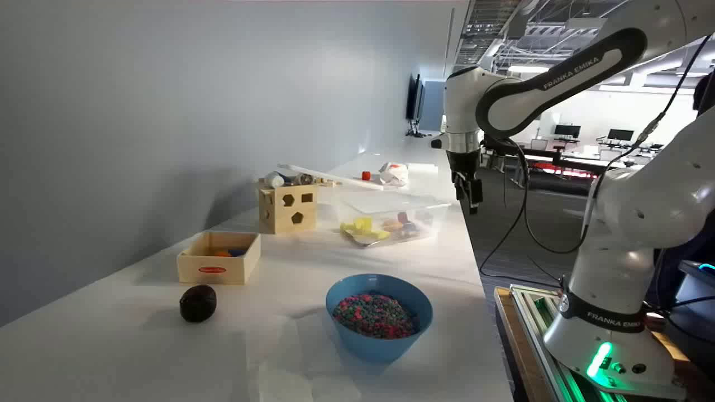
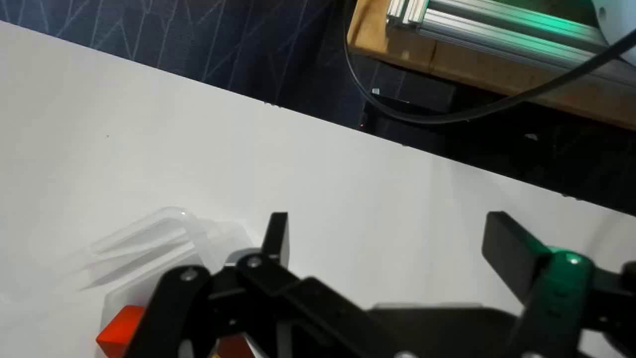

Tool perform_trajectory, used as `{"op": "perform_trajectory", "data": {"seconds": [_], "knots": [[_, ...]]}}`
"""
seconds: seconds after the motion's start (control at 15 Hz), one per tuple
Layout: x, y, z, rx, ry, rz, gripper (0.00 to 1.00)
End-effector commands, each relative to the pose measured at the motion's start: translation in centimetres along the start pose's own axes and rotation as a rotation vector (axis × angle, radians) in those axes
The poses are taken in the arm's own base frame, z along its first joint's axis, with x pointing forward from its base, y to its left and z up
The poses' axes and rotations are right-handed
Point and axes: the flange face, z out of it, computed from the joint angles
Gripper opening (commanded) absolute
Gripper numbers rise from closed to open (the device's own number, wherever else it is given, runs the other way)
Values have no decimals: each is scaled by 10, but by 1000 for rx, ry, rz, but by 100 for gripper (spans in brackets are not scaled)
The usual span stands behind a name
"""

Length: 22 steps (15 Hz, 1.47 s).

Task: Put the blue bowl in the storage bin

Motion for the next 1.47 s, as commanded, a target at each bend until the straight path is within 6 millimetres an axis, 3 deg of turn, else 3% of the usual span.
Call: {"op": "perform_trajectory", "data": {"seconds": [0.0, 0.13, 0.27, 0.53, 0.73, 1.07, 1.4], "knots": [[0, 0, 0, 0, 0, 0, 100], [0, 0, 0, 0, 0, 0, 100], [23, -13, -20, -28, 121, -38, 100], [72, -68, -59, -31, 321, -166, 100], [102, -118, -73, 29, 415, -301, 100], [158, -155, -75, 178, 494, -471, 100], [203, -164, -59, 314, 489, -518, 100]]}}
